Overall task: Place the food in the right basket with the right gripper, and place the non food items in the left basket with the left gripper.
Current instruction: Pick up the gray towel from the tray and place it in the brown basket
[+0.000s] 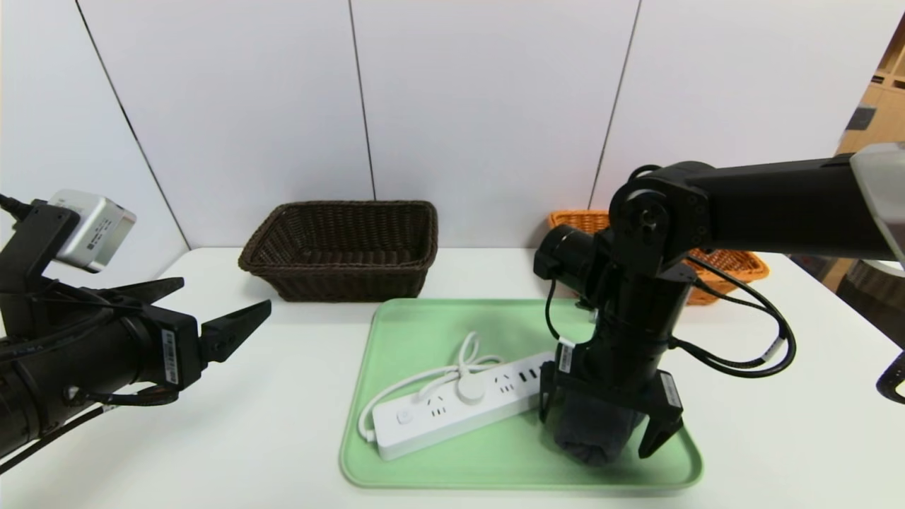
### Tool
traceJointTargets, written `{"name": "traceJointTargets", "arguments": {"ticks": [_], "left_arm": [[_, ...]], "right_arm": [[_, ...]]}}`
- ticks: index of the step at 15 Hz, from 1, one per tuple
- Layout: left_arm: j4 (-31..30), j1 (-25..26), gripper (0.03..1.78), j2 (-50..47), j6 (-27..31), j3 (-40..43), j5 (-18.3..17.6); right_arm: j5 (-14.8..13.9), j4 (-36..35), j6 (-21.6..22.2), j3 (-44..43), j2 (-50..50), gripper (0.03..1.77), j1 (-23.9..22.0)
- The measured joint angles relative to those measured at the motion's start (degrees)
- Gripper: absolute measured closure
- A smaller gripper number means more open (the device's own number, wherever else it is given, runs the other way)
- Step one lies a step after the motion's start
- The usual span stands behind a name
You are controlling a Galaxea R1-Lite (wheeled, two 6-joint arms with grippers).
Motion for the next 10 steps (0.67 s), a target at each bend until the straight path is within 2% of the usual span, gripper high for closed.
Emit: {"name": "traceJointTargets", "arguments": {"ticks": [5,6,10], "left_arm": [[0.0,0.0,0.12,0.1,0.0,0.0,0.0],[0.0,0.0,0.12,0.1,0.0,0.0,0.0],[-0.2,0.0,0.12,0.6,0.0,-0.1,0.0]], "right_arm": [[-0.3,0.0,-0.1,-0.2,-0.4,0.10,-0.3],[-0.4,0.0,-0.1,-0.2,-0.4,0.18,-0.5],[-0.5,0.0,-0.2,0.1,-1.0,0.79,-0.6]]}}
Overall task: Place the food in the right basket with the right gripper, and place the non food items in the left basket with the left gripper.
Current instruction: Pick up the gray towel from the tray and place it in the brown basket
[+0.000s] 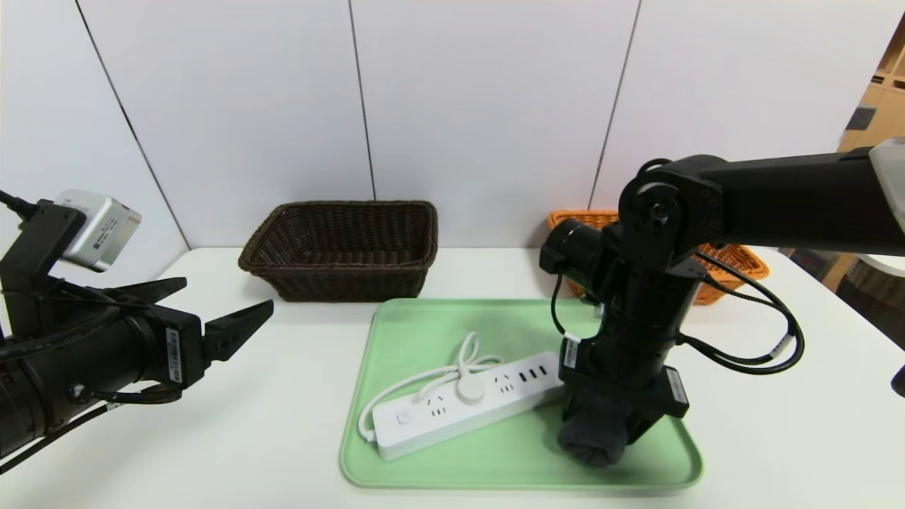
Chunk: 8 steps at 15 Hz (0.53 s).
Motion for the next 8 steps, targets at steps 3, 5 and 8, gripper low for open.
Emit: {"name": "traceJointTargets", "arguments": {"ticks": [3,5,8], "left_arm": [[0.0,0.0,0.12,0.3,0.0,-0.1,0.0],[0.0,0.0,0.12,0.2,0.0,0.1,0.2],[0.1,0.0,0.12,0.2,0.0,0.2,0.2]], "right_arm": [[0.4,0.0,0.0,0.1,0.0,1.12,0.0],[0.5,0.0,0.0,0.1,-0.1,1.66,0.4],[0.1,0.1,-0.2,0.3,-0.2,1.66,0.8]]}}
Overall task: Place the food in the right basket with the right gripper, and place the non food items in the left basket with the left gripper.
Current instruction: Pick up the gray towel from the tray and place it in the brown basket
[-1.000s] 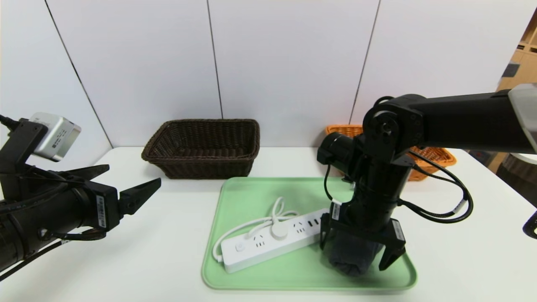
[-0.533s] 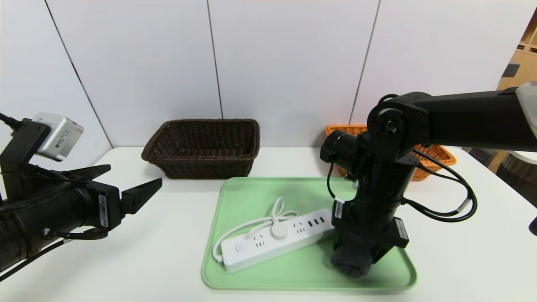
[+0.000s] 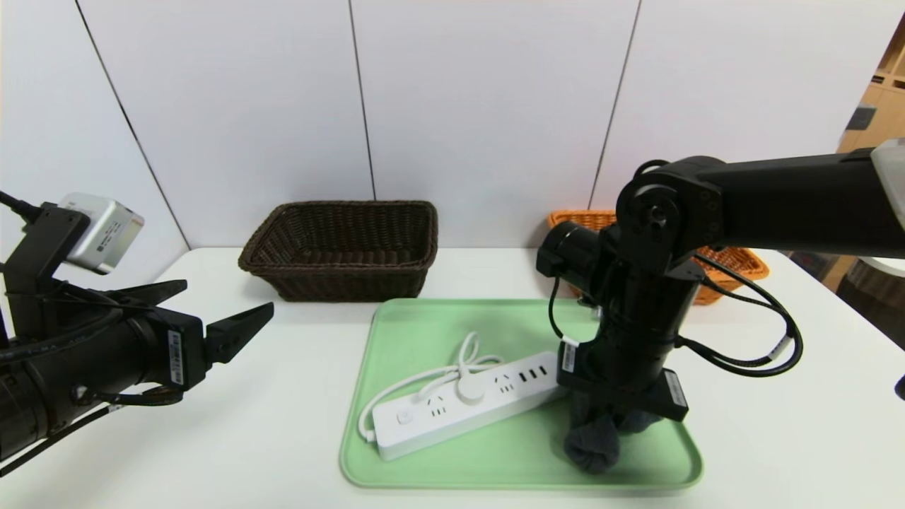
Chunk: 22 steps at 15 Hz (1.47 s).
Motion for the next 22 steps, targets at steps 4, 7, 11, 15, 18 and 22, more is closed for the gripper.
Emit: {"name": "traceJointTargets", "arguments": {"ticks": [4,7,11,15,18,22], "left_arm": [[0.0,0.0,0.12,0.0,0.0,0.0,0.1],[-0.1,0.0,0.12,0.0,0.0,-0.1,0.1],[0.0,0.0,0.12,0.0,0.0,0.1,0.1],[0.1,0.0,0.12,-0.3,0.4,0.2,0.2],[0.1,0.0,0.12,-0.4,0.5,0.4,0.2],[0.1,0.0,0.12,-0.7,0.4,1.6,0.3]], "right_arm": [[-0.1,0.5,0.2,0.1,-1.5,1.66,0.2],[-1.0,1.0,0.1,-0.1,-6.2,1.66,0.8],[-13.1,0.4,-1.8,-6.4,-13.9,1.66,4.5],[-18.4,-14.5,-9.9,-13.2,-16.7,1.66,6.4],[-19.3,-31.7,-17.9,-13.5,-15.8,1.66,7.4],[-19.1,-50.8,-22.8,-13.5,-11.0,1.66,8.8]]}}
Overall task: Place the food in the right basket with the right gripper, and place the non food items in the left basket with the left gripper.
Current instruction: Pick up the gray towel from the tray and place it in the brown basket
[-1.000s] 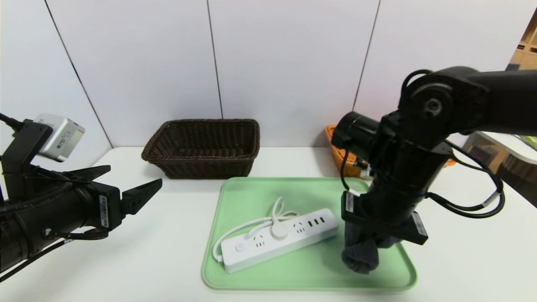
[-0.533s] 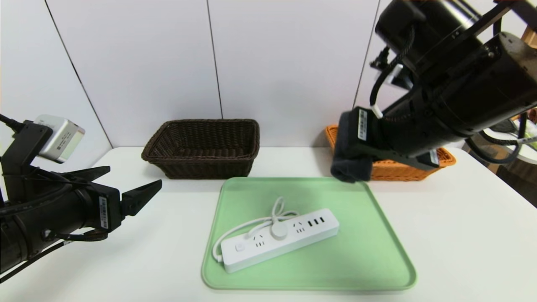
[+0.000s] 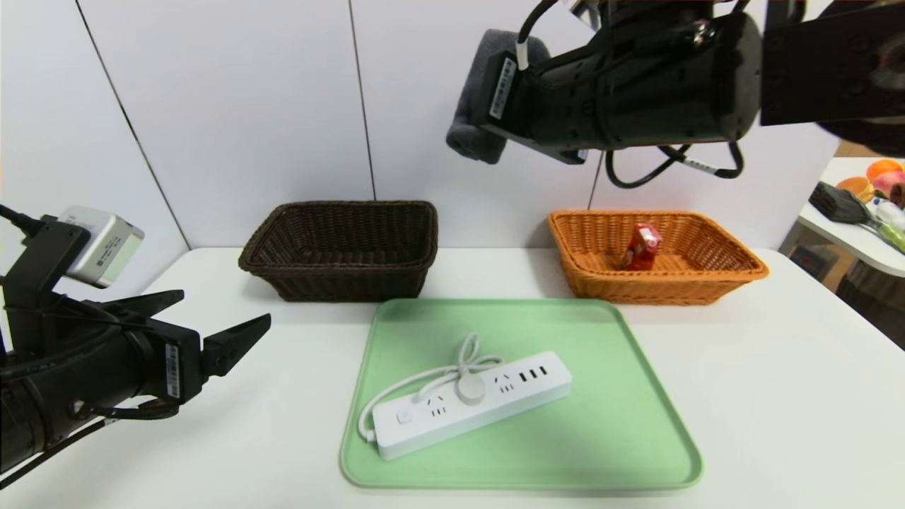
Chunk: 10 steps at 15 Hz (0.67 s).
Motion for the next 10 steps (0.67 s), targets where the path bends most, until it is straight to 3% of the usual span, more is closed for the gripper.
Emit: {"name": "traceJointTargets", "arguments": {"ticks": [5,10], "left_arm": [[0.1,0.0,0.12,-0.1,0.1,0.5,0.0],[-0.1,0.0,0.12,0.4,0.0,2.0,-0.3]], "right_arm": [[0.5,-16.5,-0.3,0.0,8.7,1.66,0.6],[1.3,-24.3,-3.2,-0.3,16.3,1.66,1.7]]}}
